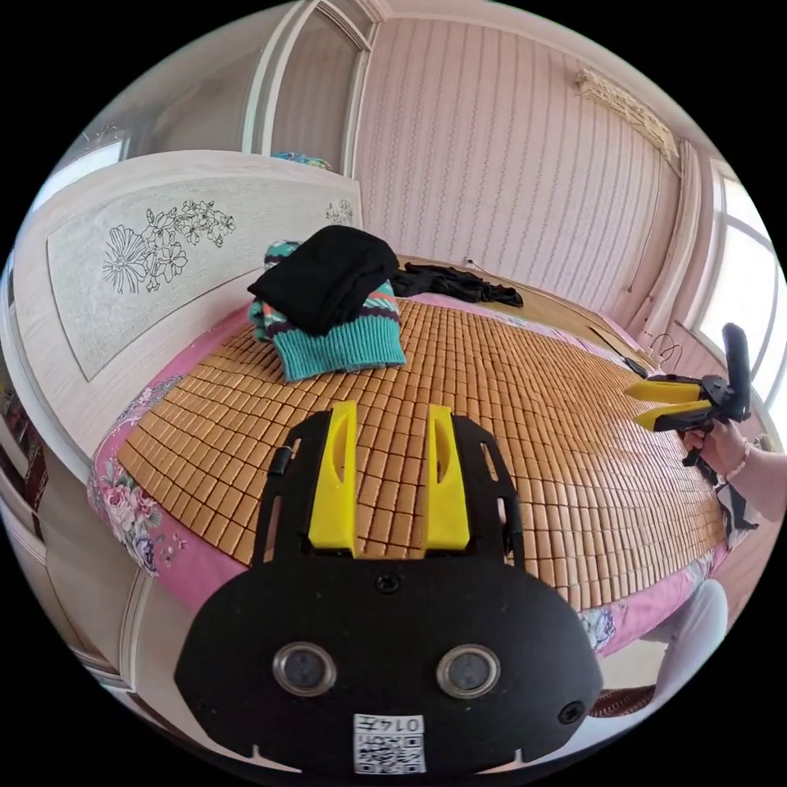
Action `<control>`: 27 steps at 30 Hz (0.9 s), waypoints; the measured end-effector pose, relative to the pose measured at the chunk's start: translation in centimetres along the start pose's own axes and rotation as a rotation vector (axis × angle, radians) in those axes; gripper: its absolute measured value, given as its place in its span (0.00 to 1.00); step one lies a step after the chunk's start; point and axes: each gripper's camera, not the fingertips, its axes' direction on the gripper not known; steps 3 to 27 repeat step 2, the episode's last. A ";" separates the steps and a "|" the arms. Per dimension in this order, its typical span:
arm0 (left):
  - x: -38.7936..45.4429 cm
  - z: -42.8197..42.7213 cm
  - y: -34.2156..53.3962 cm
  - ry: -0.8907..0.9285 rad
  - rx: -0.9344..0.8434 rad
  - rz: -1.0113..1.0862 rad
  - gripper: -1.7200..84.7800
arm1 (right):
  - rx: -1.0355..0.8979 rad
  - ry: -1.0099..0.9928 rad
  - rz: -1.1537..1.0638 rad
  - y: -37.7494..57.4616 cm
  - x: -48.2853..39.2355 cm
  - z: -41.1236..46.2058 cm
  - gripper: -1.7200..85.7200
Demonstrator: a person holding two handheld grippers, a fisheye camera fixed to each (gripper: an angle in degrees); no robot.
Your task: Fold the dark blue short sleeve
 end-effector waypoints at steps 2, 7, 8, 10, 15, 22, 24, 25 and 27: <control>-2.2 1.5 -1.6 -0.029 0.017 -0.011 0.16 | -0.010 -0.030 -0.084 -6.0 -0.8 4.0 0.15; -2.2 1.5 -1.6 -0.029 0.017 -0.011 0.16 | -0.010 -0.030 -0.084 -6.0 -0.8 4.0 0.15; -2.2 1.5 -1.6 -0.029 0.017 -0.011 0.16 | -0.010 -0.030 -0.084 -6.0 -0.8 4.0 0.15; -2.2 1.5 -1.6 -0.029 0.017 -0.011 0.16 | -0.010 -0.030 -0.084 -6.0 -0.8 4.0 0.15; -2.2 1.5 -1.6 -0.029 0.017 -0.011 0.16 | -0.010 -0.030 -0.084 -6.0 -0.8 4.0 0.15; -2.2 1.5 -1.6 -0.029 0.017 -0.011 0.16 | -0.010 -0.030 -0.084 -6.0 -0.8 4.0 0.15; -2.2 1.5 -1.6 -0.029 0.017 -0.011 0.16 | -0.010 -0.030 -0.084 -6.0 -0.8 4.0 0.15; -2.2 1.5 -1.6 -0.029 0.017 -0.011 0.16 | -0.010 -0.030 -0.084 -6.0 -0.8 4.0 0.15; -2.2 1.5 -1.6 -0.029 0.017 -0.011 0.16 | -0.010 -0.030 -0.084 -6.0 -0.8 4.0 0.15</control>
